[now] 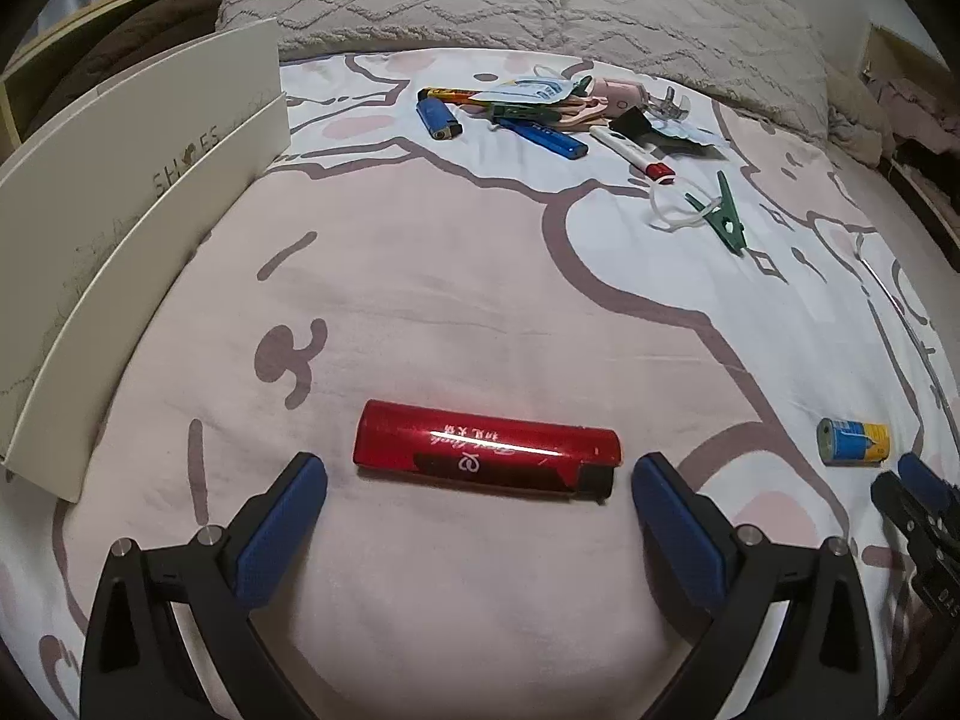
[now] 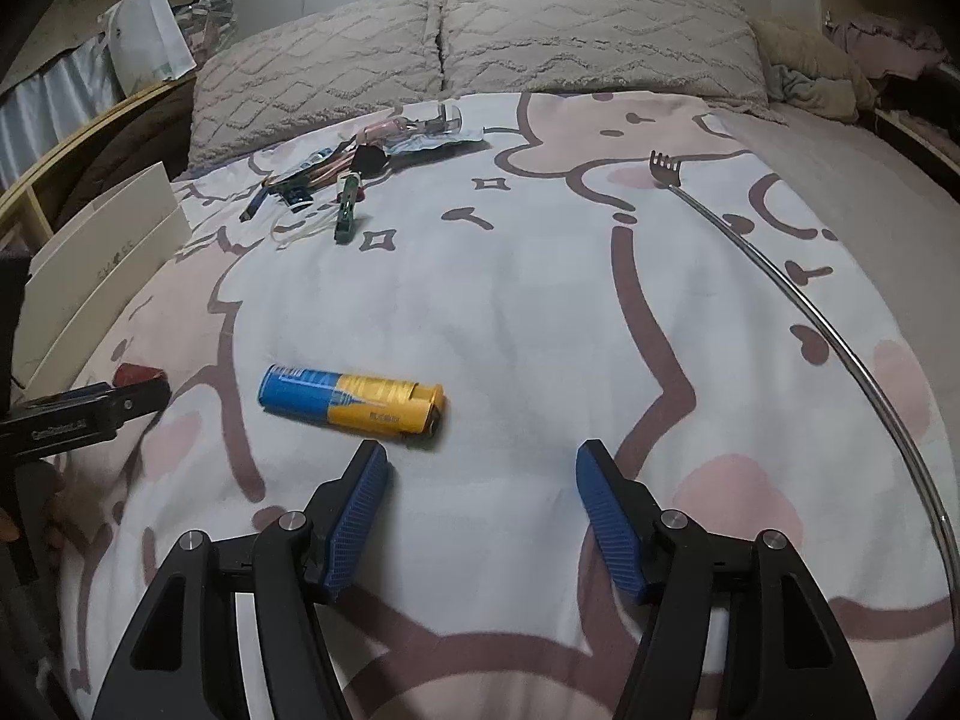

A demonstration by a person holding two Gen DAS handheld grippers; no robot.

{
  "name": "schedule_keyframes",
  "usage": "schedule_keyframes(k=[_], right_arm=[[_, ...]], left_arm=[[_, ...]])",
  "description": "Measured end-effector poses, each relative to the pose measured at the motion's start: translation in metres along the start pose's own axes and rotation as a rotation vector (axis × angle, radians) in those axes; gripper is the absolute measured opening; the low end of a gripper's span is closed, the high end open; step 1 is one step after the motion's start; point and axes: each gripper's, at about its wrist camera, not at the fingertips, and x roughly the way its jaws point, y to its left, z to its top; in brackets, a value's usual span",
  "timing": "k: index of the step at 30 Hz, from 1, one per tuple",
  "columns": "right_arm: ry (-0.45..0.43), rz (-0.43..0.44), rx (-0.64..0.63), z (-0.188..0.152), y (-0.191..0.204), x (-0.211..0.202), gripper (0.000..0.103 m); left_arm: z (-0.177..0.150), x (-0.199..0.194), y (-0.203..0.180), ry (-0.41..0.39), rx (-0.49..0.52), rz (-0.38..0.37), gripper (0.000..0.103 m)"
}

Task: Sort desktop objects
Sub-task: 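Close the left tool on the red lighter while the right grips the blue-yellow cylinder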

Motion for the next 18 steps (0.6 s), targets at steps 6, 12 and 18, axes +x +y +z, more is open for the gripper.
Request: schedule_keyframes(k=[6, 12, 18], right_arm=[[0.031, 0.027, 0.06, 0.0, 0.002, -0.009, 0.066], [0.053, 0.044, 0.076, 0.011, 0.018, -0.014, 0.067], [-0.025, 0.029, 0.121, 0.022, 0.037, -0.023, 0.092]], left_arm=[[-0.006, 0.005, -0.002, -0.022, 0.01, 0.015, 0.103], [-0.007, 0.006, -0.002, -0.032, 0.012, 0.008, 0.103], [-0.008, 0.007, -0.003, -0.039, 0.023, 0.017, 0.103]])
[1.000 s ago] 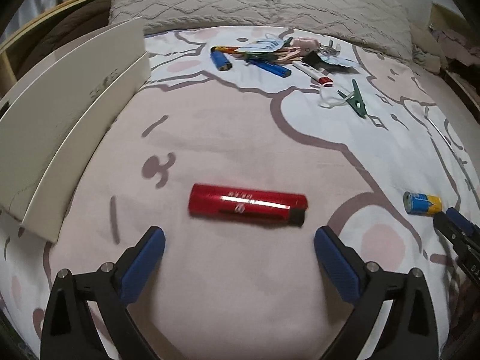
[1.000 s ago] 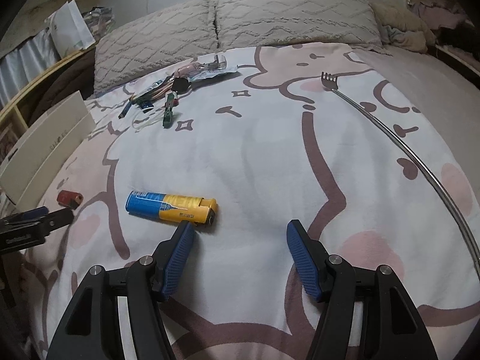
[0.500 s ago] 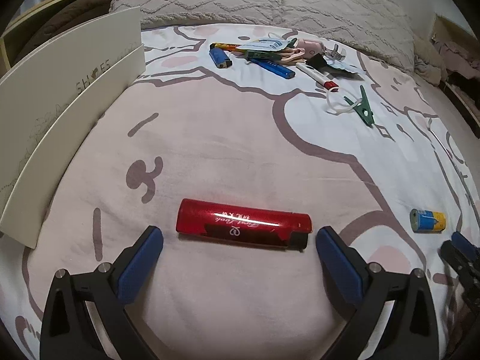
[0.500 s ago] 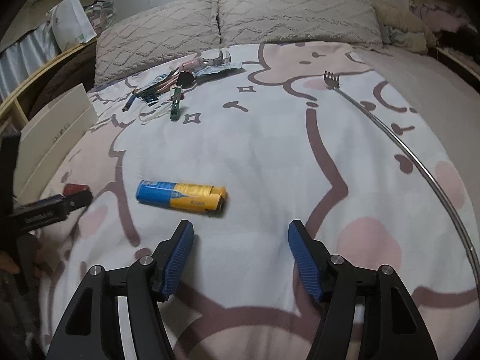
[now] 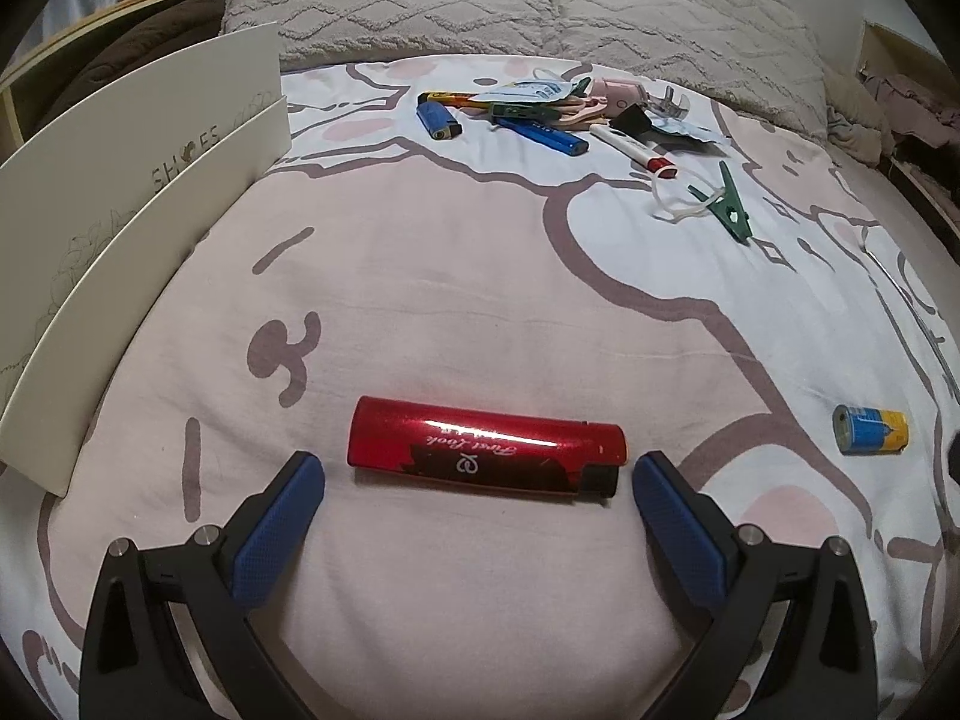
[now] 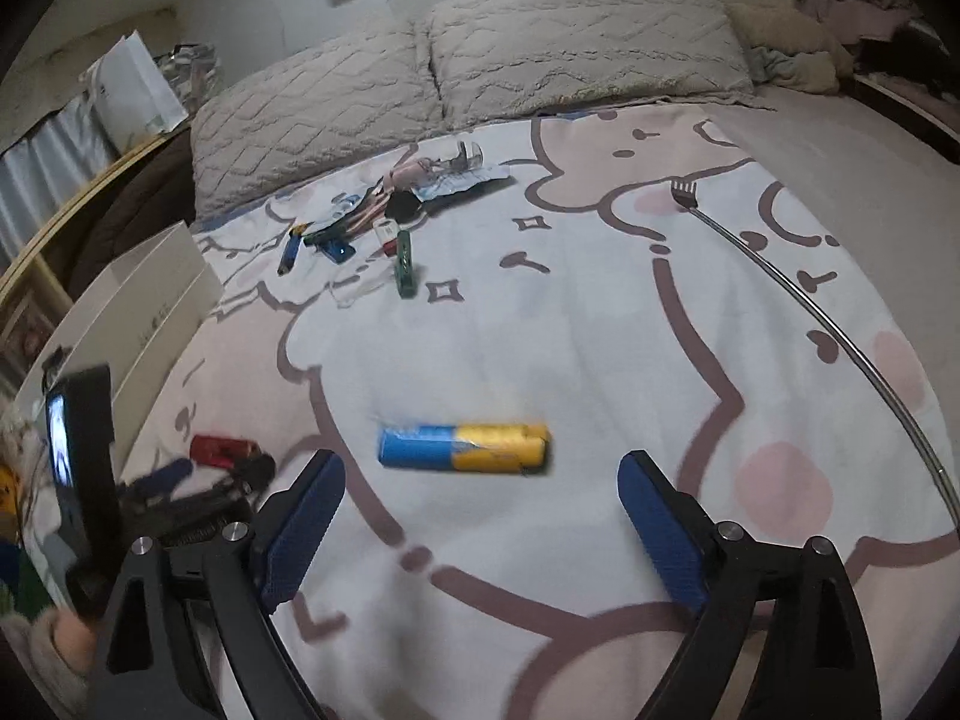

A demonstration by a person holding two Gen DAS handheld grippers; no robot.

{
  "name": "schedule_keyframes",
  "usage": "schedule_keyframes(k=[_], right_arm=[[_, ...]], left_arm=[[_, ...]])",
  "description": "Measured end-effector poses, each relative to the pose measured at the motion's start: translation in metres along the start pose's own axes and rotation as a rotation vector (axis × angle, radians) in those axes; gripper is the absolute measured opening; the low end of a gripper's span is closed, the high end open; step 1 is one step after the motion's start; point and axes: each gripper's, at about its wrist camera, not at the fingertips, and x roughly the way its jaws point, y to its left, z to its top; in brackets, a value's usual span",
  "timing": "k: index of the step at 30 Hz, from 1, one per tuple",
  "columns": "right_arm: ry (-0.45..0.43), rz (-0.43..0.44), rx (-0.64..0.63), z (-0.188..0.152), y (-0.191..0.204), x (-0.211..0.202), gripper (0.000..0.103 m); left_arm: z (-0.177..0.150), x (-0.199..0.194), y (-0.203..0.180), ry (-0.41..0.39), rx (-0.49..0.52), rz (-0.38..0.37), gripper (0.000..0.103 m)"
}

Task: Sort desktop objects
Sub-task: 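Close the left tool on the red lighter while the right grips the blue-yellow cylinder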

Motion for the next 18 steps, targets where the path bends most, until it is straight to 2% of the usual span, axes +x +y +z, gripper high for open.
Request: schedule_keyframes(k=[9, 18], right_arm=[[0.074, -0.08, -0.028, -0.001, 0.014, 0.041, 0.092], [0.08, -0.13, -0.043, 0.0, 0.021, 0.053, 0.092]], left_arm=[[-0.001, -0.001, 0.001, -0.02, -0.001, 0.001, 0.103], [-0.002, -0.002, 0.002, -0.03, -0.011, -0.011, 0.102]])
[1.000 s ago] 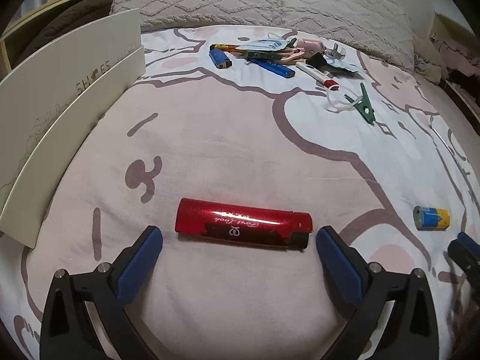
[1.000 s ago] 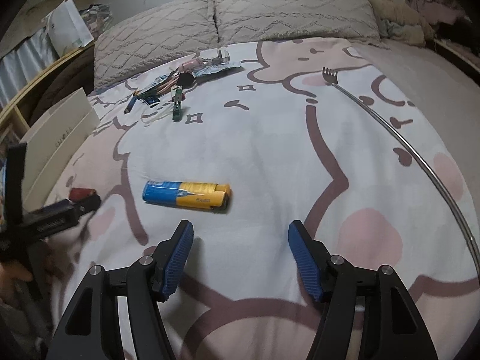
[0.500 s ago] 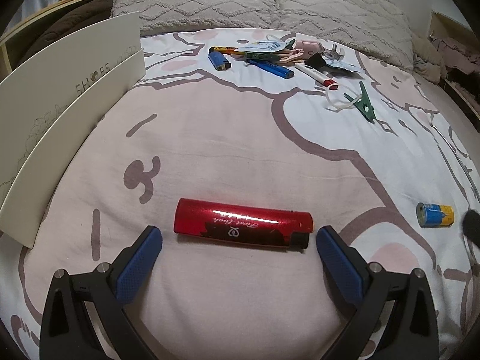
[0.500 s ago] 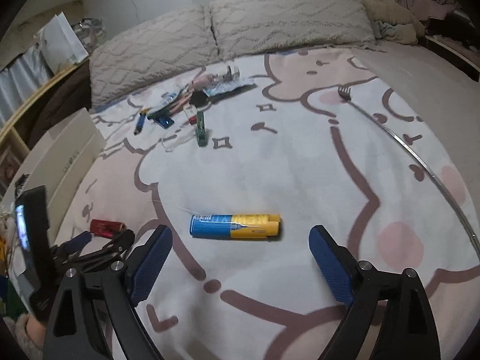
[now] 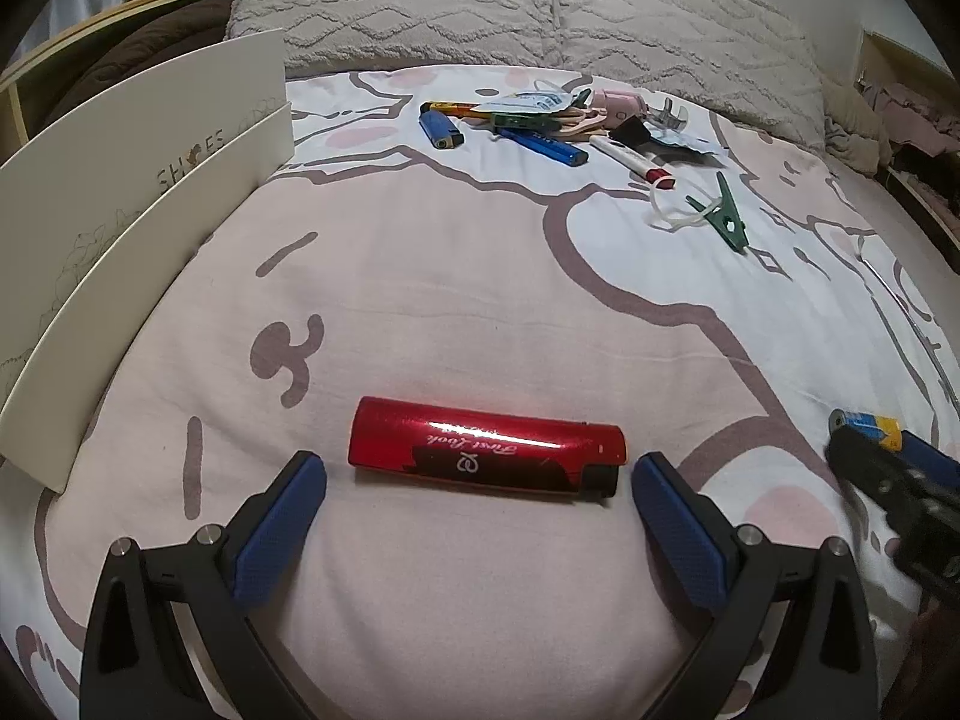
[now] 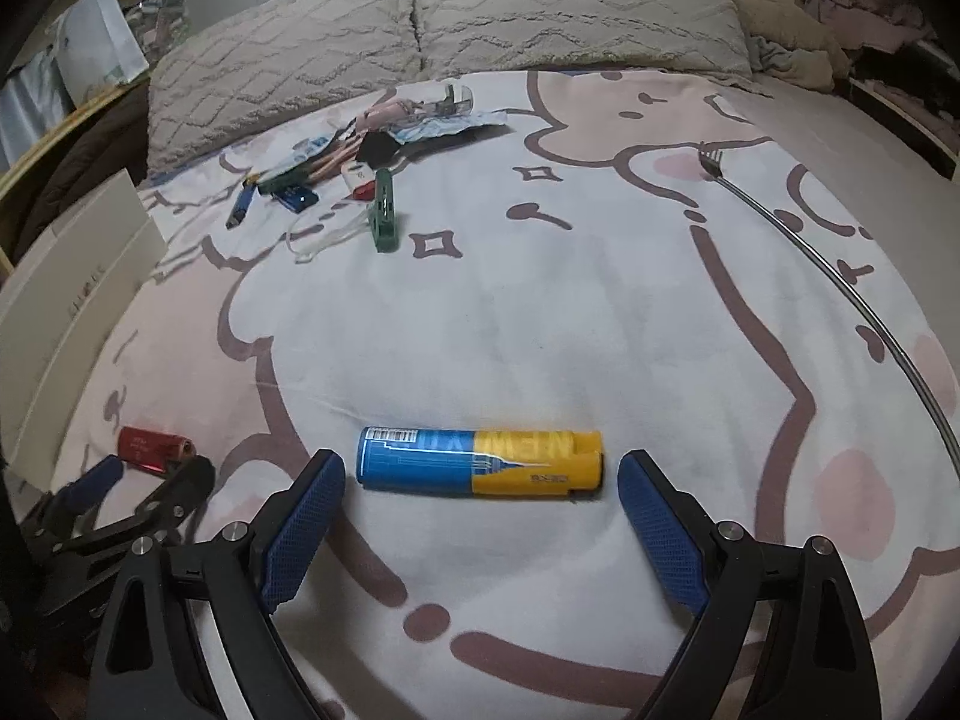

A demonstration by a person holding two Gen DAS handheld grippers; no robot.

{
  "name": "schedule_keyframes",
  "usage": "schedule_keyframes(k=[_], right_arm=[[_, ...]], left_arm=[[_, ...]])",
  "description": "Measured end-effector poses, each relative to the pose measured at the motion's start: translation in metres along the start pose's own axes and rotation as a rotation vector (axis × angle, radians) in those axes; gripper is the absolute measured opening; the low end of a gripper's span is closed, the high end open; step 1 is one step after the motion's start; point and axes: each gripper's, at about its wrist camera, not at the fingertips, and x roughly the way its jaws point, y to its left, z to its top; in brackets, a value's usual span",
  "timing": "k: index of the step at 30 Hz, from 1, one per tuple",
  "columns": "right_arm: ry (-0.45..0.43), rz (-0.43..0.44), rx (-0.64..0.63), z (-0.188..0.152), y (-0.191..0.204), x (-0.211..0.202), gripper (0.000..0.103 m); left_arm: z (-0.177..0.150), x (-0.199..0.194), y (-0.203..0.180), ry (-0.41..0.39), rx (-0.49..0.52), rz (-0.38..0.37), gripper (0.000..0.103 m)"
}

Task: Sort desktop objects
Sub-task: 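Close the left tool on the red lighter while the right grips the blue-yellow cylinder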

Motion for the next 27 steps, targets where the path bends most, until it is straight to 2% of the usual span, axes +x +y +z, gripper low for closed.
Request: schedule_keyframes(k=[2, 4, 8, 18, 27], right_arm=[[-0.009, -0.005, -0.008, -0.002, 0.002, 0.002, 0.092], [-0.033, 0.013, 0.001, -0.004, -0.001, -0.001, 0.082], [-0.051, 0.045, 0.024, -0.006, -0.006, -0.003, 0.082], [-0.067, 0.026, -0.054, -0.019, 0.01, -0.009, 0.082], [-0.068, 0.019, -0.072, -0.024, 0.013, -0.009, 0.082]], left_arm=[[0.0, 0.0, 0.001, -0.001, -0.004, -0.005, 0.102], [0.0, 0.0, 0.001, -0.003, -0.007, -0.01, 0.102], [0.0, -0.001, 0.003, -0.009, -0.013, -0.014, 0.098], [-0.001, -0.007, 0.008, -0.028, -0.042, -0.031, 0.084], [-0.001, -0.01, 0.01, -0.032, -0.05, -0.043, 0.083]])
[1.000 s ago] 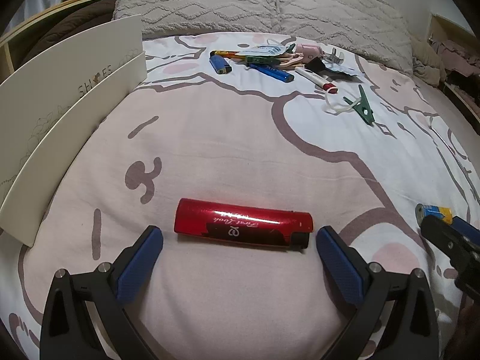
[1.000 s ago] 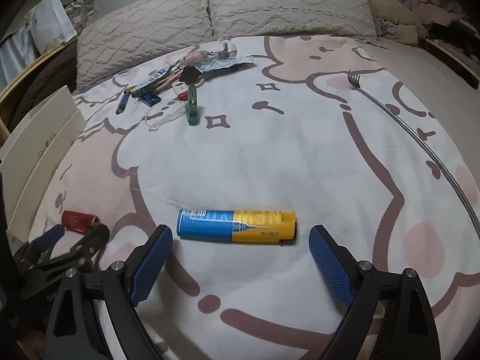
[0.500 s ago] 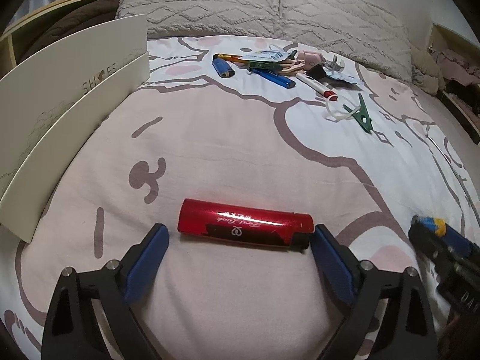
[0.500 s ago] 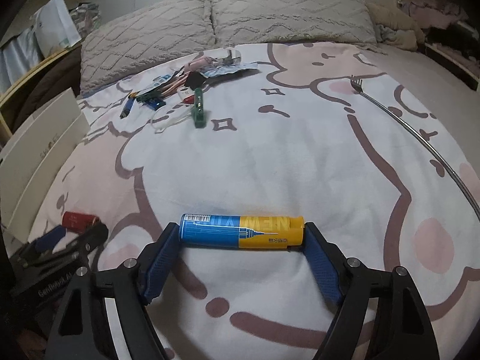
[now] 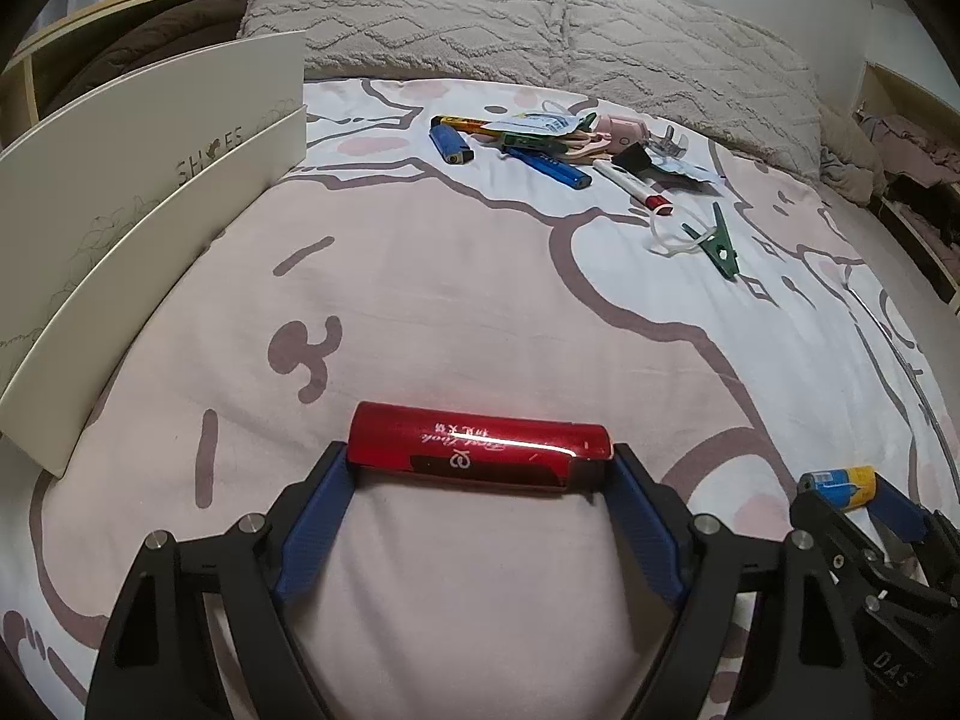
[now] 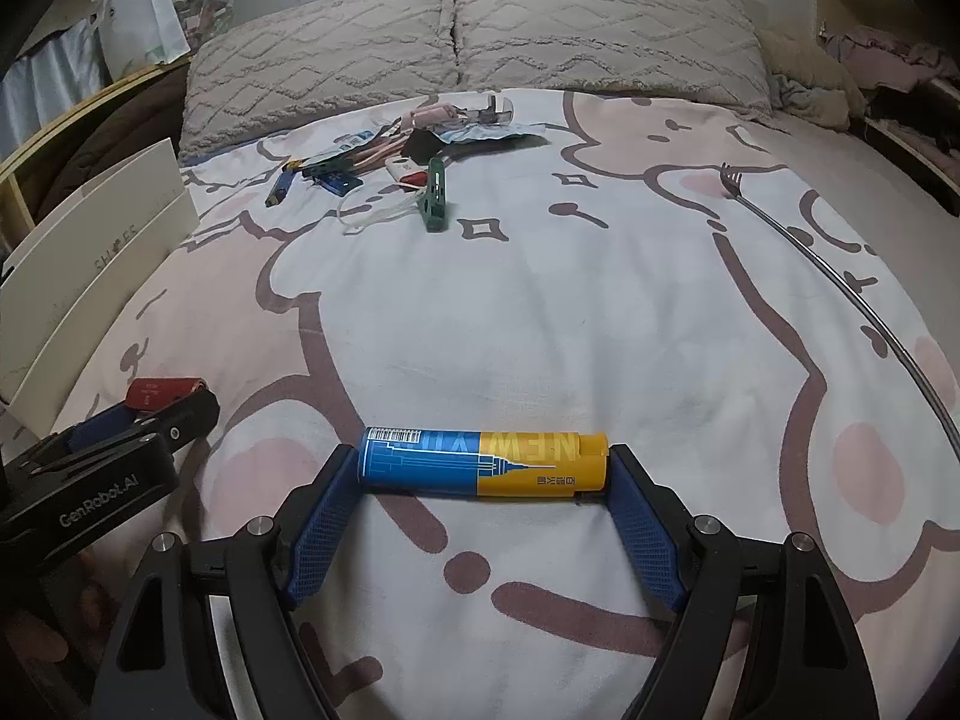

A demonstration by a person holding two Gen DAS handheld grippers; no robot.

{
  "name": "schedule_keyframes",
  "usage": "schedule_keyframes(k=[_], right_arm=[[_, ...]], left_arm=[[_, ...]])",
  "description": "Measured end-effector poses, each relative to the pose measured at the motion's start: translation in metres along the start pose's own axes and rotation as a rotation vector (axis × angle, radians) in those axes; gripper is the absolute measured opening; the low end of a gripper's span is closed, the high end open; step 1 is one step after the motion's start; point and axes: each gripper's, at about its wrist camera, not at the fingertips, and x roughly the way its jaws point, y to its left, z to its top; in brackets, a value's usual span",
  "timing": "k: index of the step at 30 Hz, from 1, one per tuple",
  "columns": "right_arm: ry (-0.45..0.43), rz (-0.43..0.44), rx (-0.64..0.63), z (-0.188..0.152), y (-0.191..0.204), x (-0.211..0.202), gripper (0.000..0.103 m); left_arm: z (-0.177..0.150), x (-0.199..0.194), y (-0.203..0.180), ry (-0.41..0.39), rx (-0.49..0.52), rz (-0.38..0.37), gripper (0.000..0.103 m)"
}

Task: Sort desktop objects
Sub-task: 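Close the left tool on the red lighter while the right grips the blue-yellow cylinder, then lift and carry both items over the white box with both tools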

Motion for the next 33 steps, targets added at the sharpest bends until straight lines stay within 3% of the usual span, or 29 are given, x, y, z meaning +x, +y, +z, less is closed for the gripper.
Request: schedule_keyframes(k=[24, 33], right_arm=[[0.038, 0.046, 0.009, -0.009, 0.003, -0.023, 0.082], [0.035, 0.09, 0.004, -0.01, 0.016, -0.051, 0.082]], left_arm=[[-0.006, -0.031, 0.011, 0.039, 0.002, -0.106, 0.083], [-0.005, -0.066, 0.025, -0.008, 0.026, -0.143, 0.083]])
